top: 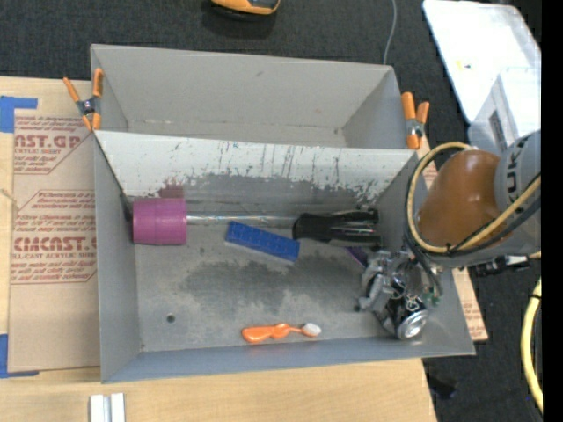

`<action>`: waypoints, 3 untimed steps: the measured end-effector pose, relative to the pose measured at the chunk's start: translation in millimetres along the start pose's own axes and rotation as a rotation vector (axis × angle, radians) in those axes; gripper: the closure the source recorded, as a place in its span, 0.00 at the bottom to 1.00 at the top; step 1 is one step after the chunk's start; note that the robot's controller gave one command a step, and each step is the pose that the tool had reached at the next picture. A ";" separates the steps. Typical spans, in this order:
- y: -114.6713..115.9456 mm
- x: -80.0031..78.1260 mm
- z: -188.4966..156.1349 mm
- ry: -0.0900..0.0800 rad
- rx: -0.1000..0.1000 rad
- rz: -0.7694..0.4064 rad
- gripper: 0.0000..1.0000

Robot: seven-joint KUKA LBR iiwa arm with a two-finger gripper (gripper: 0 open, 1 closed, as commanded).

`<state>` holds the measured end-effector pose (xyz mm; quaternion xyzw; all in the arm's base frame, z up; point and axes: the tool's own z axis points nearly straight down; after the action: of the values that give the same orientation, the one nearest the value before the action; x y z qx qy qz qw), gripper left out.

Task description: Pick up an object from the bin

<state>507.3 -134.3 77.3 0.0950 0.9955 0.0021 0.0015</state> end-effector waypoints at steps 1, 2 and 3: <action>-5.7 -13.9 5.9 0.011 -0.013 0.006 1.00; -3.9 -26.4 5.7 0.011 -0.017 0.047 1.00; -6.7 -21.4 1.5 0.014 -0.027 0.195 1.00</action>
Offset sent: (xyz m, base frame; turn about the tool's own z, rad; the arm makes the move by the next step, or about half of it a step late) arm 0.0242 -0.0204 -0.0049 0.0551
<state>527.1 -144.9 75.9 0.1912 0.9814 0.0163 -0.0046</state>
